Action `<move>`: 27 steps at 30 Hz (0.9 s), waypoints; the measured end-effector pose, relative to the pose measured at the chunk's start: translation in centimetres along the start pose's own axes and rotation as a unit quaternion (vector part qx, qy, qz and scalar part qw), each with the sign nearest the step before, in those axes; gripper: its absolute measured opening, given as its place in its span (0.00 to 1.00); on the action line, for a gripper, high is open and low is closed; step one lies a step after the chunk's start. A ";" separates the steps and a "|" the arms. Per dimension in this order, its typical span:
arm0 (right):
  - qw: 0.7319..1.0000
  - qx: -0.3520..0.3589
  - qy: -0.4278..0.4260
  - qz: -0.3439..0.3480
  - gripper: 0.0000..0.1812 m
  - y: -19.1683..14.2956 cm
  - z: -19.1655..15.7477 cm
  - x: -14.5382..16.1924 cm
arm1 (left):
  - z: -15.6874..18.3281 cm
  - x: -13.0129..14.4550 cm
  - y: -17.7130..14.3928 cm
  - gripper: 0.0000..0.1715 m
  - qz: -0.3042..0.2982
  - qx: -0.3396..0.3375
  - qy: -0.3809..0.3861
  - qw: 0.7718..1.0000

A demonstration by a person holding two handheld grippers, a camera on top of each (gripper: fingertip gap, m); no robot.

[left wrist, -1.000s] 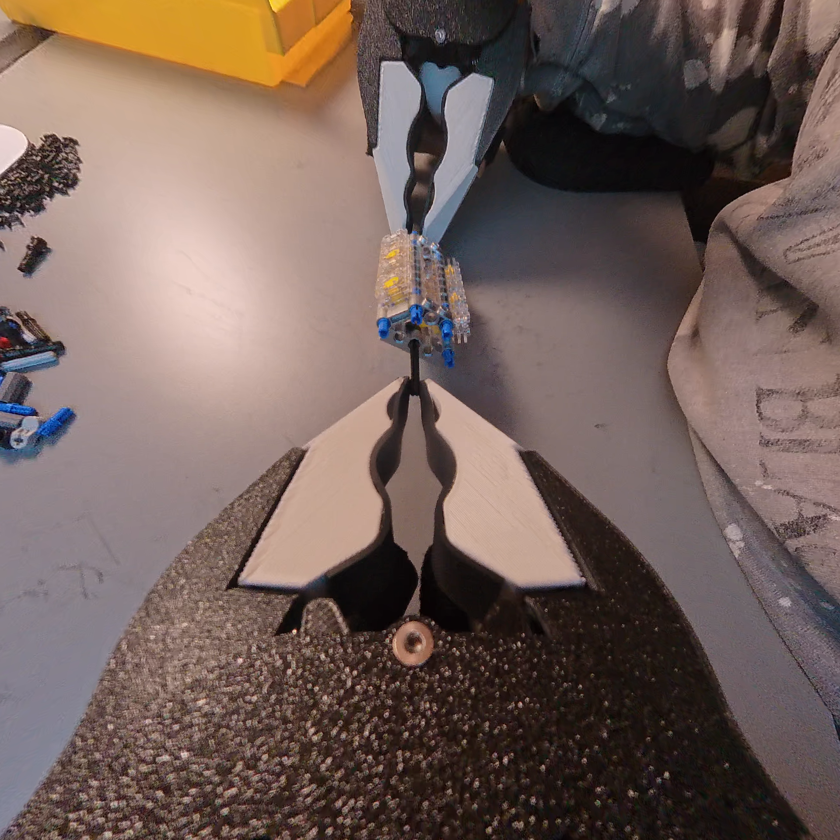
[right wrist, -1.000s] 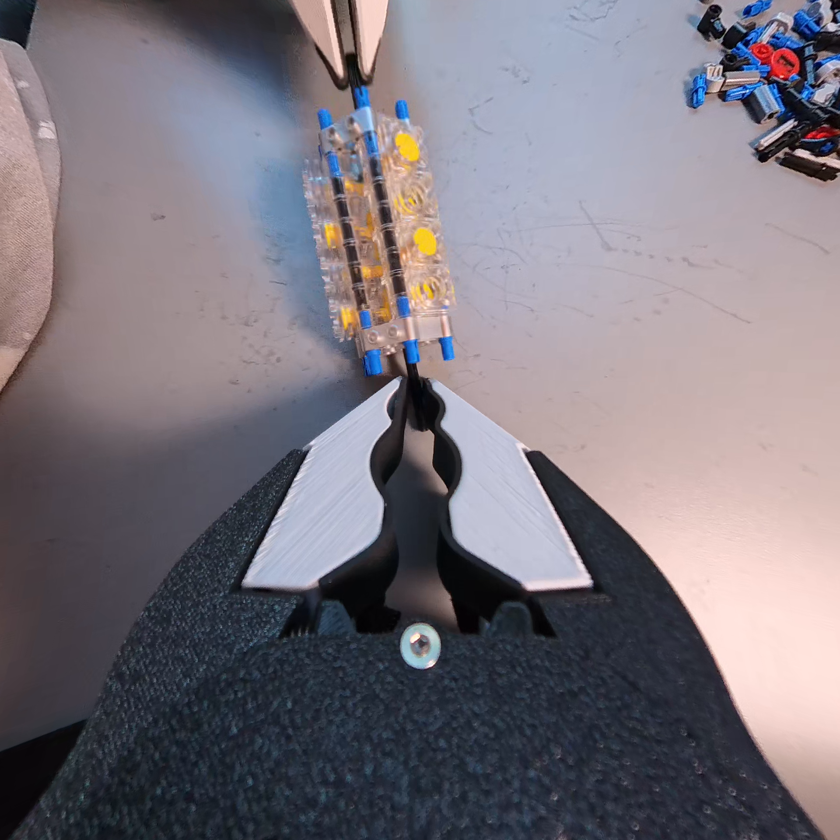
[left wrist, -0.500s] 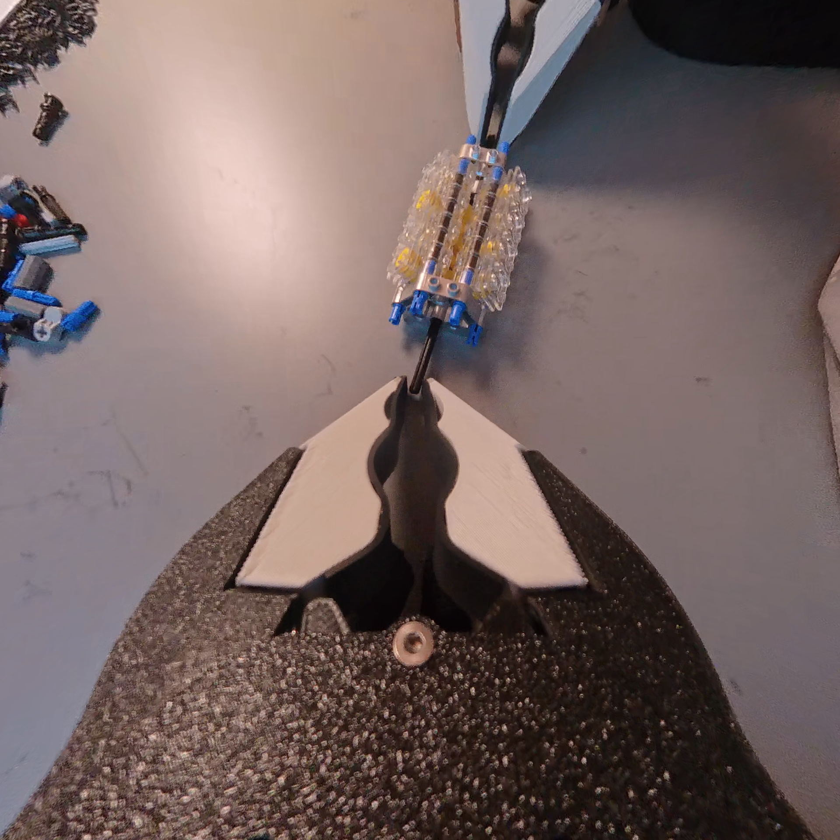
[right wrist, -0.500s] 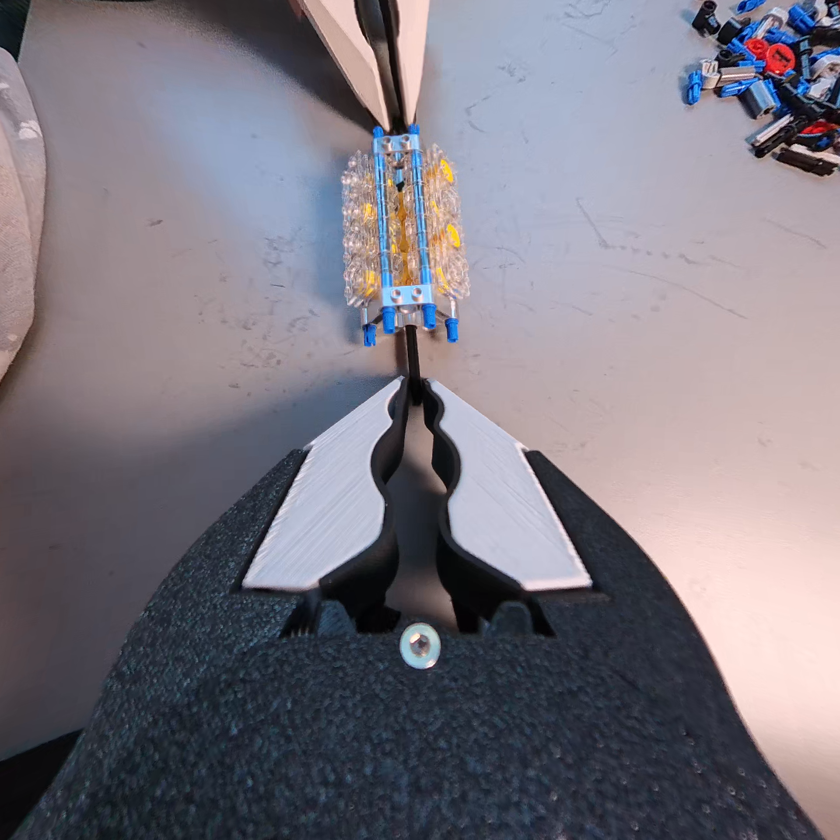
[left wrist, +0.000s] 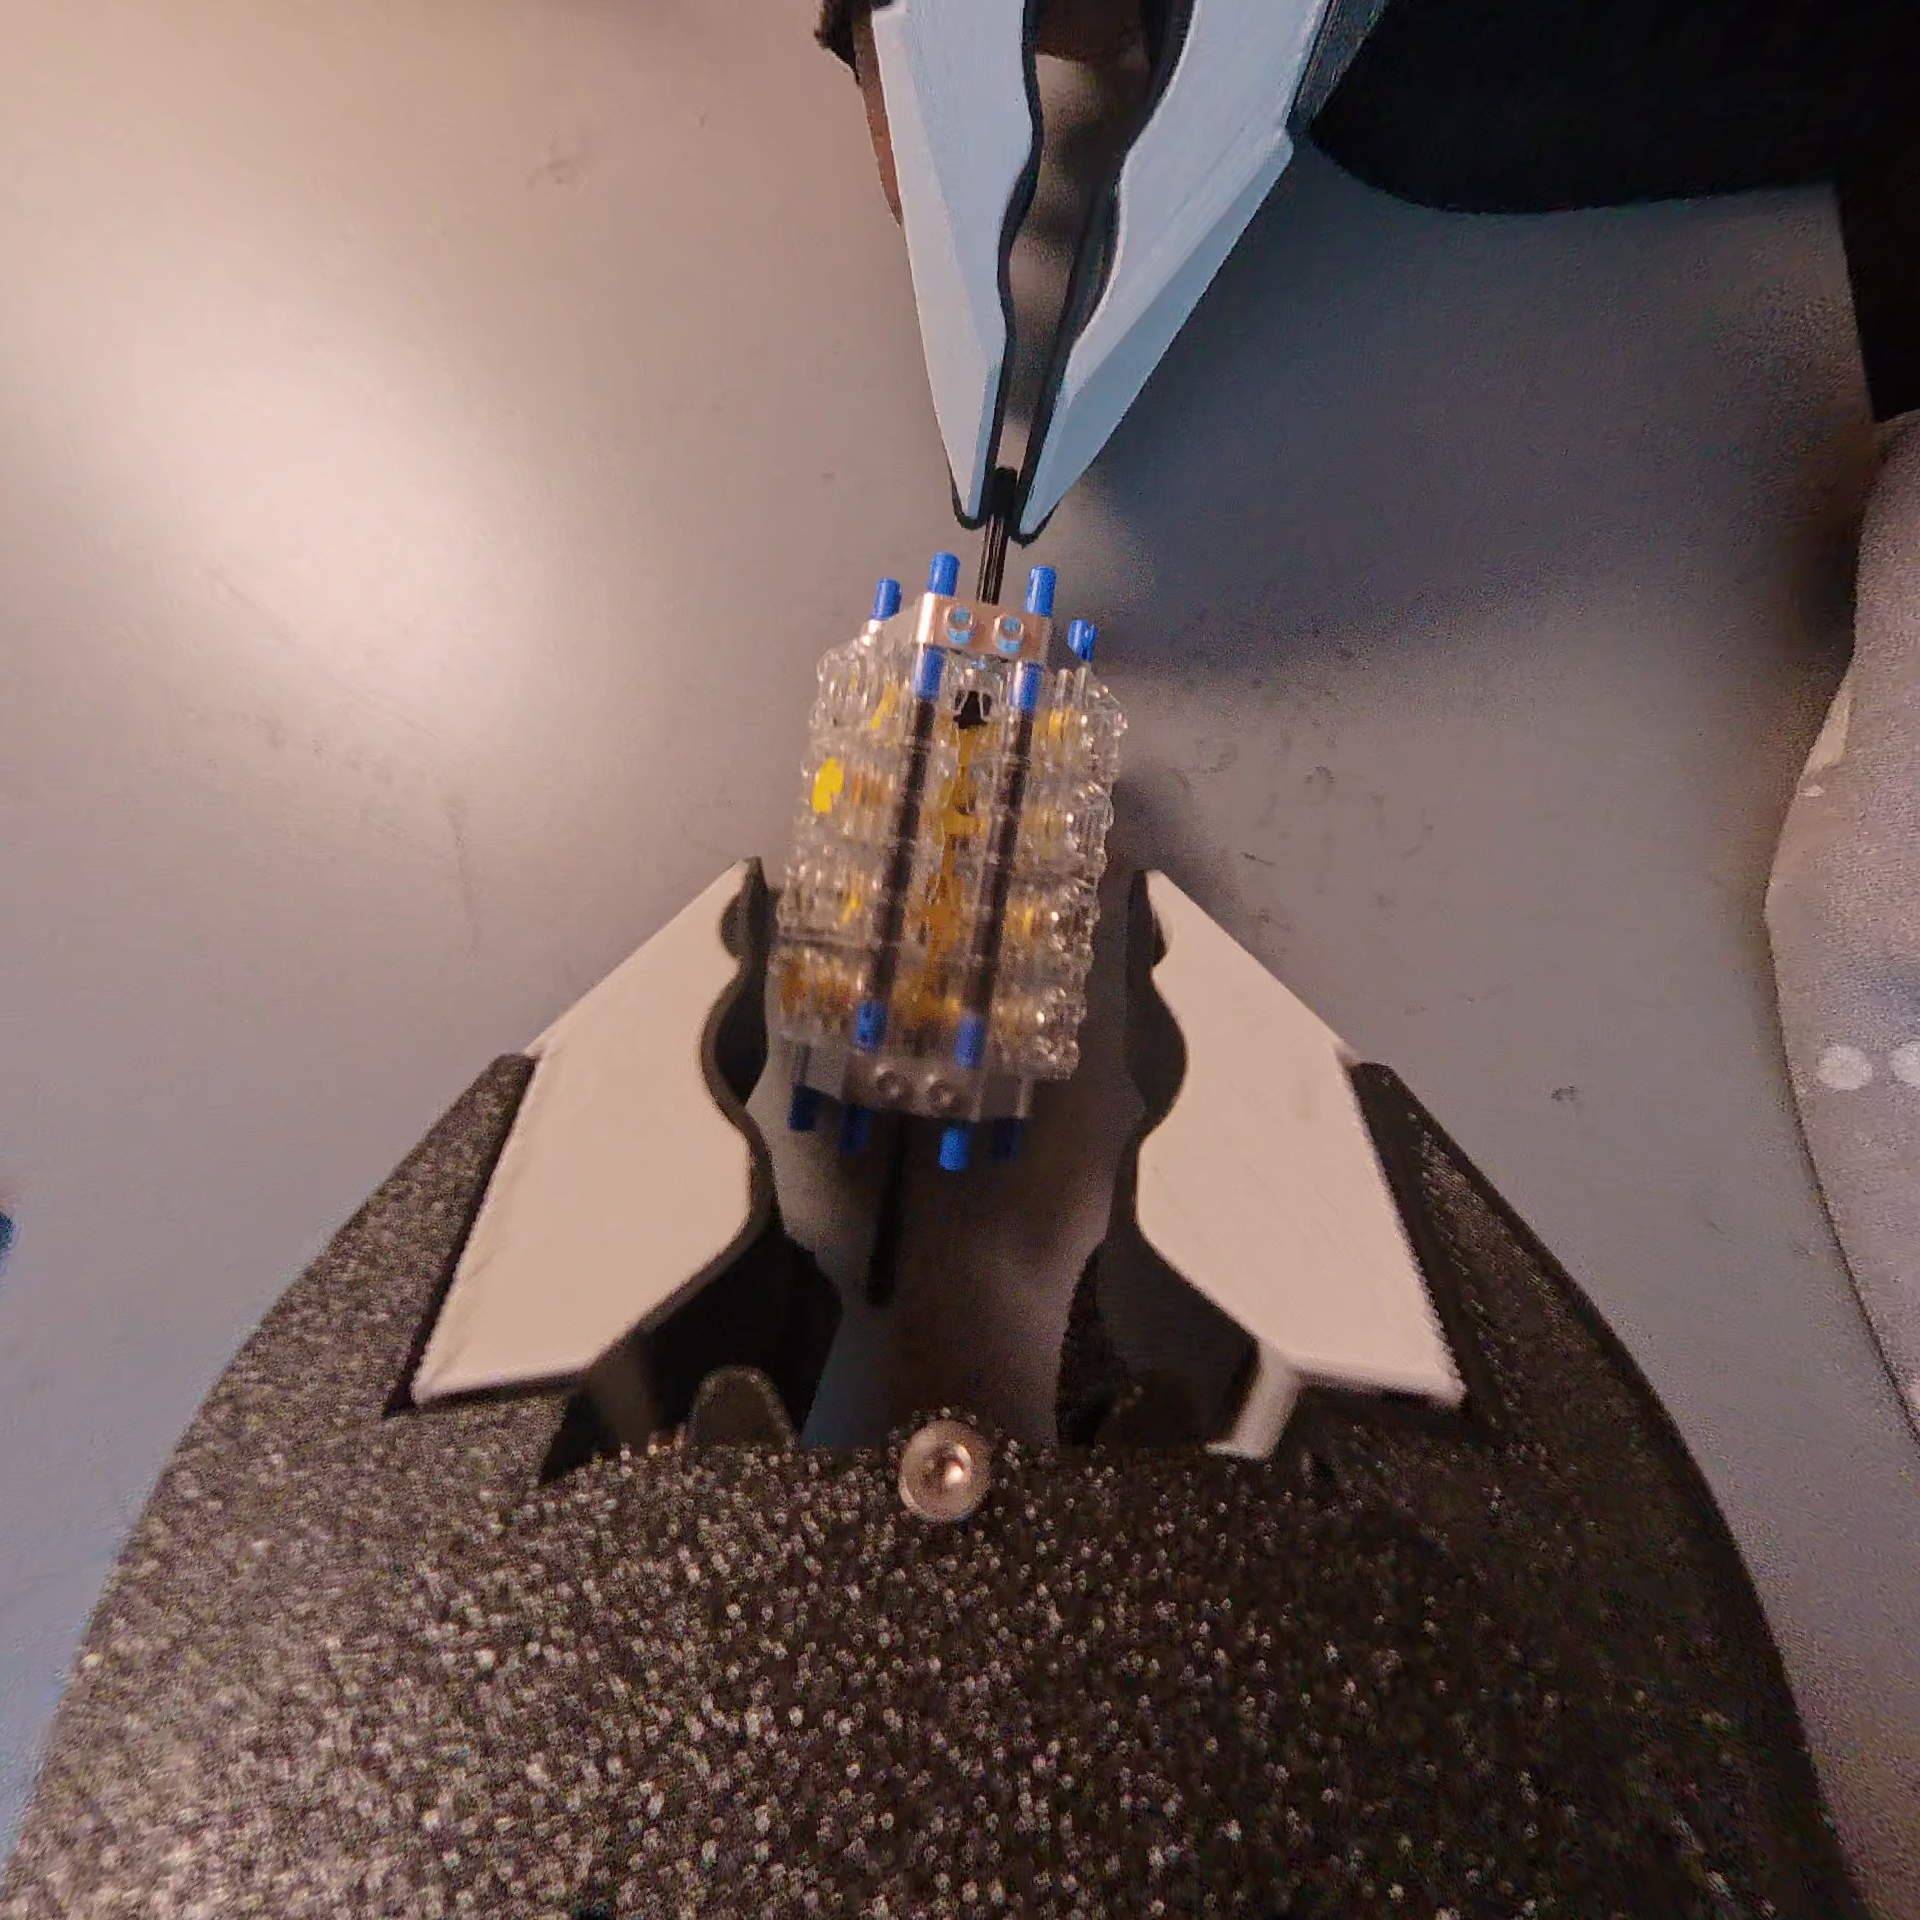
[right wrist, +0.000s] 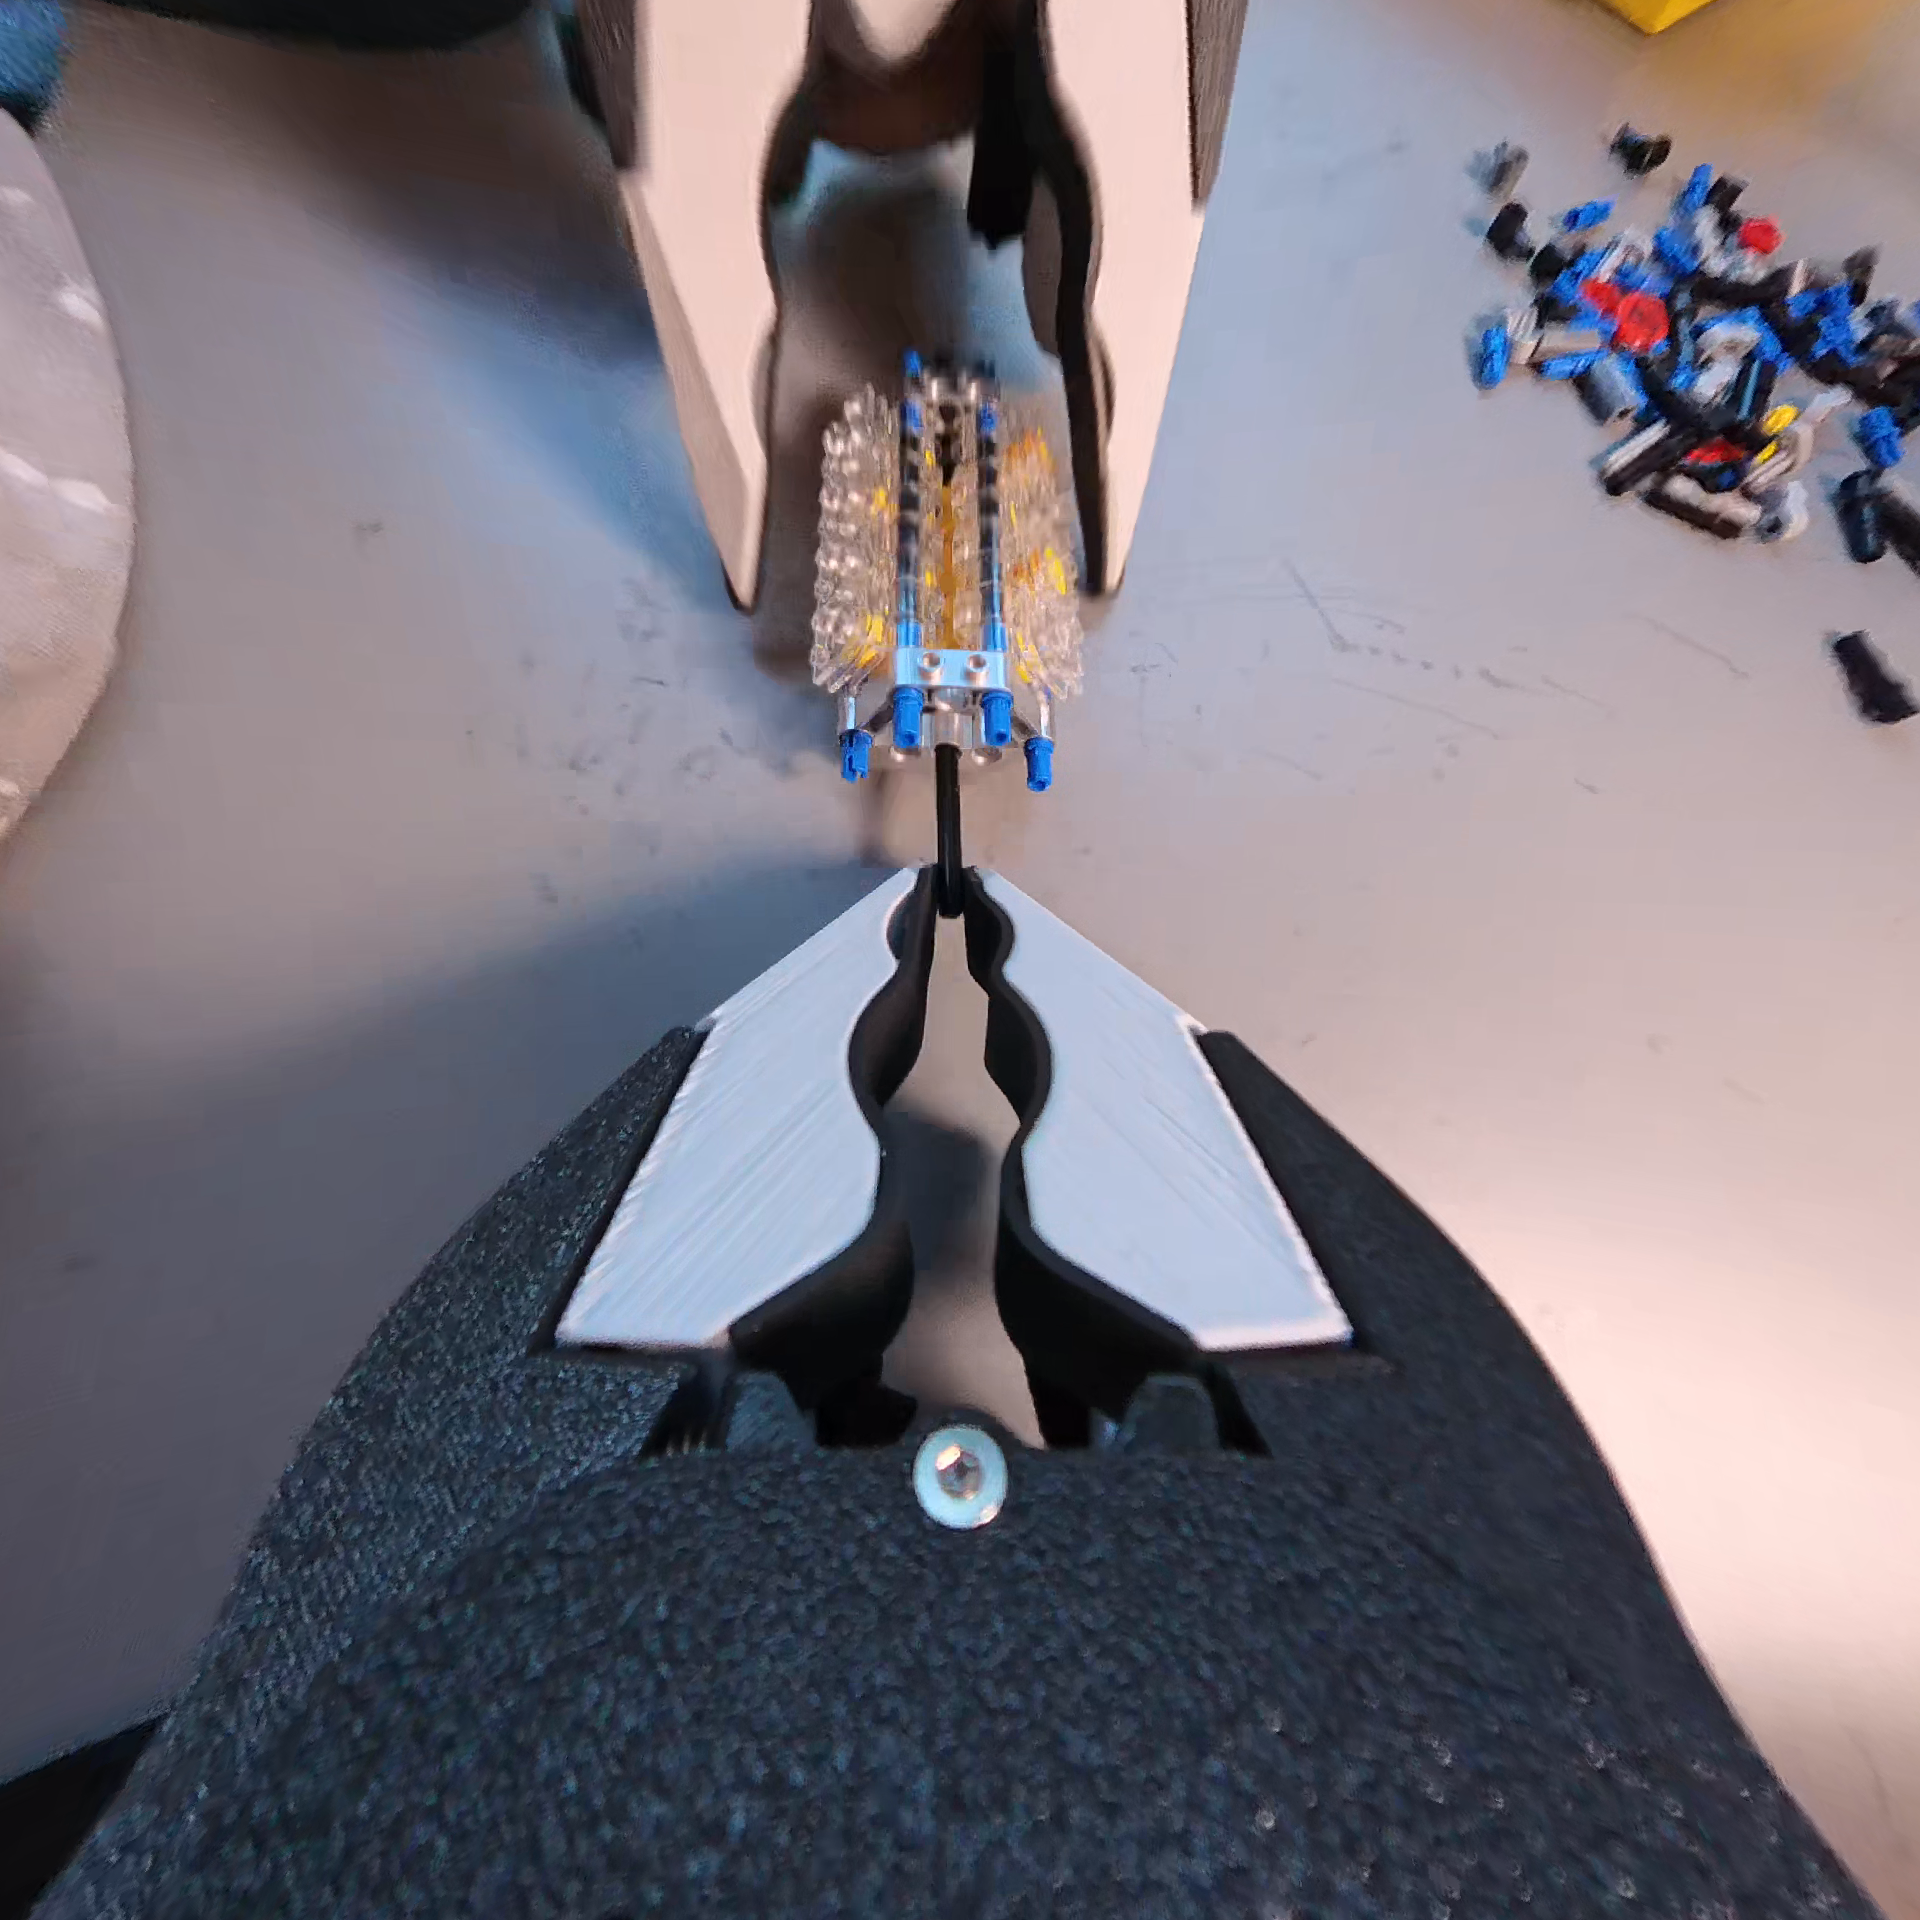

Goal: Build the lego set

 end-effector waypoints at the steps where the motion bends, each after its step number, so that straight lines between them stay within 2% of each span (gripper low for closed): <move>1: 1.000 -0.002 0.000 0.026 0.01 -0.5 -0.1 -0.7 | -0.1 -0.3 0.2 0.36 -0.003 0.003 0.012 1.000; 4: 0.995 0.008 0.005 0.098 0.01 -2.3 0.3 -2.6 | -0.6 -1.6 -0.1 0.35 0.032 0.000 0.029 0.999; 9: 0.966 -0.013 0.013 0.259 0.01 -6.0 -0.8 -7.3 | 0.4 -4.8 -1.9 0.34 0.201 0.022 0.037 0.979; 13: 0.945 -0.026 0.027 0.324 0.03 -7.3 -1.5 -9.0 | 0.8 -6.0 -2.8 0.34 0.264 0.037 0.037 0.963; 17: 0.940 -0.049 0.036 0.334 0.14 -8.1 -1.7 -9.1 | 0.8 -6.5 -3.7 0.33 0.294 0.036 0.040 0.954; 27: 0.946 -0.054 0.021 0.319 0.19 -7.3 -2.4 -8.9 | 1.0 -6.6 -4.5 0.33 0.310 0.031 0.051 0.949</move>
Point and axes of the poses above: each gripper's, where its closed fingertips meet, y out along the fingers, x out of its underside, z = x × y across the jaws, the point moved 3 cm from there along -y, back along the fingers, and after that the axes turned 7 degrees about y, right-handed, at the moved point
